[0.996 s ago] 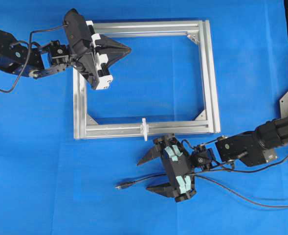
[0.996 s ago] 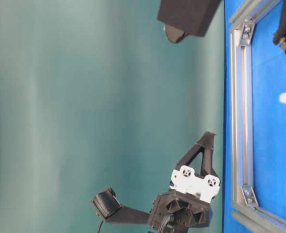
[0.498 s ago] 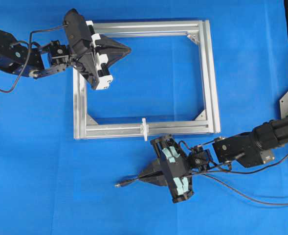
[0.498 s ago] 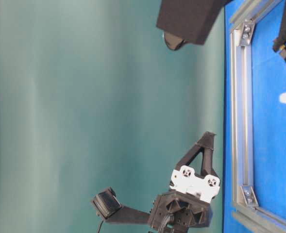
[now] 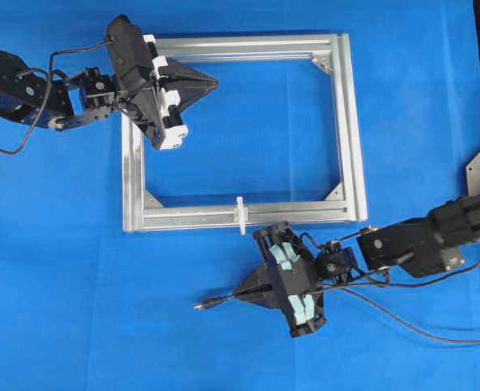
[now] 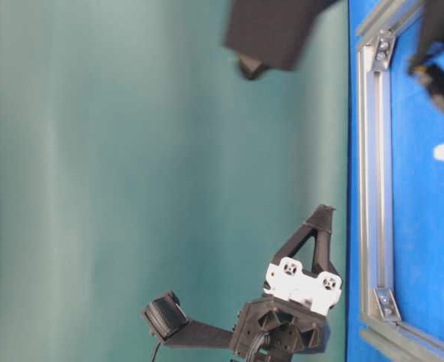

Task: Insert the wire through the string loop located in the center.
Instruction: 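Close the right gripper on the cable just behind the plug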

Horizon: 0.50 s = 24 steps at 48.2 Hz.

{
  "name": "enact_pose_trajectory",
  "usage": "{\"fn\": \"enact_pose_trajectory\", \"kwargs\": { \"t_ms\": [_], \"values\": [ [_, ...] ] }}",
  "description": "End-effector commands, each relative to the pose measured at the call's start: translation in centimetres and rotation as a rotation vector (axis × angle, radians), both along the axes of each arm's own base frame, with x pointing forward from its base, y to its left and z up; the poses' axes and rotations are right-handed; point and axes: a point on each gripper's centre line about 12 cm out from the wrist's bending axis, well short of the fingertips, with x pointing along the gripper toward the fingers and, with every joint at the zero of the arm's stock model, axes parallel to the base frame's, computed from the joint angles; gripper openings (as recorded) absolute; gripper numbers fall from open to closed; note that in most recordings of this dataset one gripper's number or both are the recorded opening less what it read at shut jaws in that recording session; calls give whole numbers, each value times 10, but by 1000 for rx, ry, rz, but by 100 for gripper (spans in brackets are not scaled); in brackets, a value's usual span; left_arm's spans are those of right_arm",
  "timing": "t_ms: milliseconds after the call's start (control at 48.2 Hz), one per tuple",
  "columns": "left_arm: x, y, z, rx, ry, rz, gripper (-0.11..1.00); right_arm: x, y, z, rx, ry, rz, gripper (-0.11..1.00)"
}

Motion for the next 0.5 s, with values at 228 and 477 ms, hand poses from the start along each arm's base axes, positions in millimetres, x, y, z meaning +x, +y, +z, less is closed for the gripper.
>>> {"fn": "enact_pose_trajectory", "kwargs": {
  "t_ms": [228, 477],
  "values": [
    [2, 1, 15, 16, -43, -1, 0, -2, -3, 72, 12, -62, 0, -2],
    [3, 1, 15, 16, -43, 0, 0, -8, -4, 97, 17, -80, 1, -2]
  ]
}}
